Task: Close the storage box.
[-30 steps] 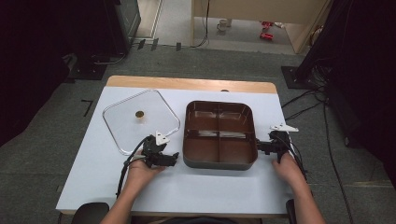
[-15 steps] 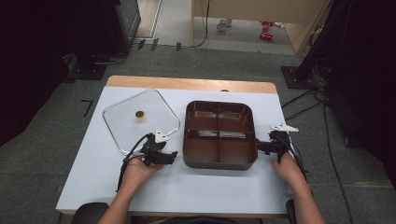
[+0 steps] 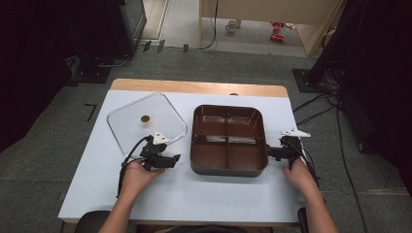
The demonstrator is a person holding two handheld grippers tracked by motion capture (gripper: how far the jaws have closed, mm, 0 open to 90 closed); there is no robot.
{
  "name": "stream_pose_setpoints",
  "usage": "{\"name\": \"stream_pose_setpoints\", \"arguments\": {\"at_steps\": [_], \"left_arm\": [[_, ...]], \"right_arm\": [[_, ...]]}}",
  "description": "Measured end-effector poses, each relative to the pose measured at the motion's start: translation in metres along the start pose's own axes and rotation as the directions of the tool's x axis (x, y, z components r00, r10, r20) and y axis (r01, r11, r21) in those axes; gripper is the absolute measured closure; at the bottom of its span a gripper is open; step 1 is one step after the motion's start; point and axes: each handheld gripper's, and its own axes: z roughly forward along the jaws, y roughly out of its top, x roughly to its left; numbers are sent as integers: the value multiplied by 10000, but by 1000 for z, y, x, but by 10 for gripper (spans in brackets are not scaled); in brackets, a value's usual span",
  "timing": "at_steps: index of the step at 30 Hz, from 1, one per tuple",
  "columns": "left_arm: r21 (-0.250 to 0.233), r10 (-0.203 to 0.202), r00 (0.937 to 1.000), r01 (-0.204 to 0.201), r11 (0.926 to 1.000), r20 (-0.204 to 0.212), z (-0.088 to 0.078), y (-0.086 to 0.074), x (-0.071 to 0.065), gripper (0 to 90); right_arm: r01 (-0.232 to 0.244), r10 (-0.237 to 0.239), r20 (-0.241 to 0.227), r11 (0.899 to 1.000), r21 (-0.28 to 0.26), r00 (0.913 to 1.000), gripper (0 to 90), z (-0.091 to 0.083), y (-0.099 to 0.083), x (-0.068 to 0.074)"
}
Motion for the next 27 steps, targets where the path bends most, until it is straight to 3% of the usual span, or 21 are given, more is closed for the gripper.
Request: {"name": "stream_pose_setpoints", "arguments": {"at_steps": [27], "left_arm": [[-100,-511,9986,510,9987,-160,-17,-1,27,312]], "right_arm": [[-3,3,-1,10000,0,10000,124,0,0,0]]}}
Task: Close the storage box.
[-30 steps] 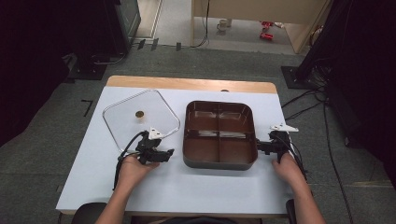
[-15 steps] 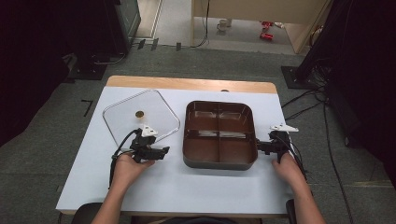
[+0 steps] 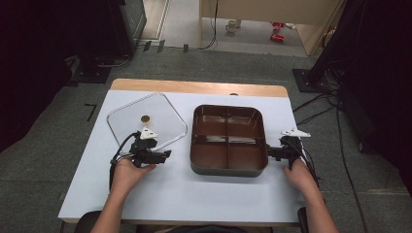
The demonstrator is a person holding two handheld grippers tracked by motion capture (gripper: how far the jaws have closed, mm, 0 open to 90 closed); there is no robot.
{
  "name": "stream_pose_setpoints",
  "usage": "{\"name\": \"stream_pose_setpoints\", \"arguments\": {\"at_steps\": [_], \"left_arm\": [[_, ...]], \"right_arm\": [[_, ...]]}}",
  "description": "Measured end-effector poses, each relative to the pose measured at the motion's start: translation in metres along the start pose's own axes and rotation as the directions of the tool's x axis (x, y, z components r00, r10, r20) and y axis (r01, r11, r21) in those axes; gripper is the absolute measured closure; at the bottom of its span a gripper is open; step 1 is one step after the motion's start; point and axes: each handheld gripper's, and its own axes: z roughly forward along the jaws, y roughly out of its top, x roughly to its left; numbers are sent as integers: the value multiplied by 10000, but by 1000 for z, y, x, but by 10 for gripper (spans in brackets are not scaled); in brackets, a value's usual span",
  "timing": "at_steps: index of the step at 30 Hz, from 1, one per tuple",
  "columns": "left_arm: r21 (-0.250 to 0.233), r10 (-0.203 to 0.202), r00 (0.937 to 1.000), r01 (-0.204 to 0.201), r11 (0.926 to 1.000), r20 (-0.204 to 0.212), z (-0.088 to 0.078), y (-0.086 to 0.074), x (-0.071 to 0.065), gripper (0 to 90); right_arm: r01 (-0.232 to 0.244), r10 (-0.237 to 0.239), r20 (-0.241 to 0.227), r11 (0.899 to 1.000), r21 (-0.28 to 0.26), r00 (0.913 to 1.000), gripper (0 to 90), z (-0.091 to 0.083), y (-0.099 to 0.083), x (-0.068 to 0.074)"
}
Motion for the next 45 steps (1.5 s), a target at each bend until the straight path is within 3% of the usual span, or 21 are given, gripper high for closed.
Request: {"name": "stream_pose_setpoints", "arguments": {"at_steps": [14,18,45], "left_arm": [[-215,-413,9989,408,9989,-240,-5,10,23,317],[-249,-550,9984,546,9982,-144,-6,16,31,315],[-366,-510,9985,502,9981,-203,-4,47,57,326]], "right_arm": [[10,-10,3,10000,0,10000,124,0,0,0],[9,-9,2,10000,0,10000,124,0,0,0],[15,-15,2,10000,-1,10000,124,0,0,0]]}}
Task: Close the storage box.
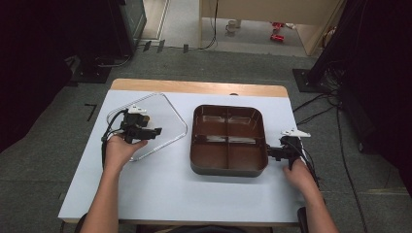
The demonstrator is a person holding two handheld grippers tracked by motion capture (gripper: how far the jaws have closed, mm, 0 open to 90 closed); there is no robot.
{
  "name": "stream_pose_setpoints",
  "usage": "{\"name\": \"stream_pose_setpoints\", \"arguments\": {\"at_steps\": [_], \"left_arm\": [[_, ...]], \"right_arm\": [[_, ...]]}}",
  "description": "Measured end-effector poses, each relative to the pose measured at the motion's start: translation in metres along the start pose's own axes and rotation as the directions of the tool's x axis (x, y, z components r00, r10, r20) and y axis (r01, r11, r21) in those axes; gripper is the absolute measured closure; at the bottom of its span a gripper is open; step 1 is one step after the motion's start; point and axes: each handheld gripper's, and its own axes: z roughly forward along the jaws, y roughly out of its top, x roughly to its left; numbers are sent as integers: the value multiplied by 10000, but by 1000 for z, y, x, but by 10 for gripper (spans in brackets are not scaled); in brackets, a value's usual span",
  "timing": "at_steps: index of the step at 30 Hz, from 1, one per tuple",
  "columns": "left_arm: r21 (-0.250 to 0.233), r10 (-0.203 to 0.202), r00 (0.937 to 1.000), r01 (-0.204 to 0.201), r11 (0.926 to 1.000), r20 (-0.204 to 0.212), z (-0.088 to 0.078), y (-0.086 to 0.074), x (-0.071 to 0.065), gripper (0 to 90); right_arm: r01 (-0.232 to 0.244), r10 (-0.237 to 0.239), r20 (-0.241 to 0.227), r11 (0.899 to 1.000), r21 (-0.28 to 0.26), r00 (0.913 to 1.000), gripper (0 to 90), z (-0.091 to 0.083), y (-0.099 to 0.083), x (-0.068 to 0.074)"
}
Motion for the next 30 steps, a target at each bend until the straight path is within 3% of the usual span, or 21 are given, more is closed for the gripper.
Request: {"name": "stream_pose_setpoints", "arguments": {"at_steps": [3,15,20,23,30], "left_arm": [[-15,146,9997,-147,9999,-210,0,7,5,334],[-195,-11,9975,-2,9998,-701,8,24,27,352],[-424,-302,9961,268,9987,-827,15,21,38,360],[-552,-777,9934,732,9958,-845,21,18,47,362],[-258,-556,9912,529,9983,-1197,32,9,49,383]], "right_arm": [[-1,1,-1,10000,1,10000,124,0,0,0],[-7,7,-4,10000,-10,10000,124,0,0,0],[-4,4,-6,10000,-13,10000,124,0,0,0],[-6,6,-6,10000,-11,10000,124,0,0,0],[-7,7,-5,10000,-12,10000,124,0,0,0]]}}
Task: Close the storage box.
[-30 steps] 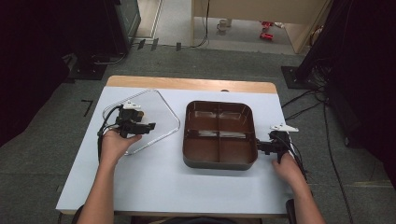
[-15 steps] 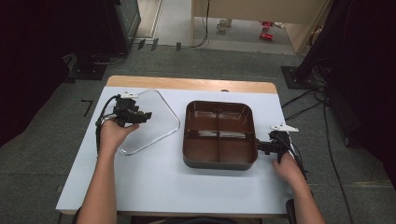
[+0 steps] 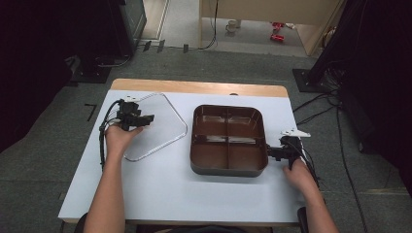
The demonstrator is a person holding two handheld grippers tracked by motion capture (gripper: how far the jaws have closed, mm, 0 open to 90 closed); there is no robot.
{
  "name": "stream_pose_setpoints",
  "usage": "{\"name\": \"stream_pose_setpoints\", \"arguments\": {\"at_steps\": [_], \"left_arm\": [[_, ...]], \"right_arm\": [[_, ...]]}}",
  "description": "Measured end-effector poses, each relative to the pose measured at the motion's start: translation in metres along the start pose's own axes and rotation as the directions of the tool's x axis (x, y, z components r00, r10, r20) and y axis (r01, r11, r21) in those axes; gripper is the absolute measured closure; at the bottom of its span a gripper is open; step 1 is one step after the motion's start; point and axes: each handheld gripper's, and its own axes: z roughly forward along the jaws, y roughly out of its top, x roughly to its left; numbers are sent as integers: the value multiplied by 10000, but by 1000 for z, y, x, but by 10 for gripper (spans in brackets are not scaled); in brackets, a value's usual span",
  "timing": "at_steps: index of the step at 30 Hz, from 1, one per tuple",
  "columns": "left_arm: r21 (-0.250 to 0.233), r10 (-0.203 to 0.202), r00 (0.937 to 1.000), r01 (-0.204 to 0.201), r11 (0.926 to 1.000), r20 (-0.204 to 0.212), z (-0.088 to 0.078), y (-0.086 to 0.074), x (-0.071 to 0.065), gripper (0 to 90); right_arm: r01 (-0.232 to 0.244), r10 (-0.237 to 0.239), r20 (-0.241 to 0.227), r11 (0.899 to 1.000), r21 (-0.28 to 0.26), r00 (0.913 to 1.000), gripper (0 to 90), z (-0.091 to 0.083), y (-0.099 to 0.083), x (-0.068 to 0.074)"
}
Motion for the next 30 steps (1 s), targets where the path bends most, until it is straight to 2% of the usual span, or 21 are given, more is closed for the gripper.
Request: {"name": "stream_pose_setpoints", "arguments": {"at_steps": [3,10,12,16,18,20,21,30], "left_arm": [[96,-102,9999,103,9999,-51,6,-5,2,404],[373,-25,9996,35,9993,-265,14,-12,5,473],[535,126,9992,-106,9985,-375,16,-14,6,483],[443,328,9992,-317,9985,-228,17,-15,5,541],[396,435,9986,-423,9983,-311,18,-15,3,579],[382,407,9986,-395,9985,-325,18,-15,2,585],[354,267,9994,-259,9990,-232,17,-15,4,587],[524,184,9996,-171,9985,-237,16,-12,4,592]], "right_arm": [[-2,2,0,10000,0,10000,124,0,0,0],[1,-1,0,10000,1,10000,124,0,0,0],[-2,2,0,10000,-1,10000,124,0,0,0],[4,-4,0,10000,-2,10000,124,0,0,0],[2,-2,0,10000,0,10000,124,0,0,0],[0,0,0,10000,-1,10000,124,0,0,0],[0,0,0,10000,0,10000,124,0,0,0],[-1,1,-1,10000,-1,10000,124,0,0,0]]}}
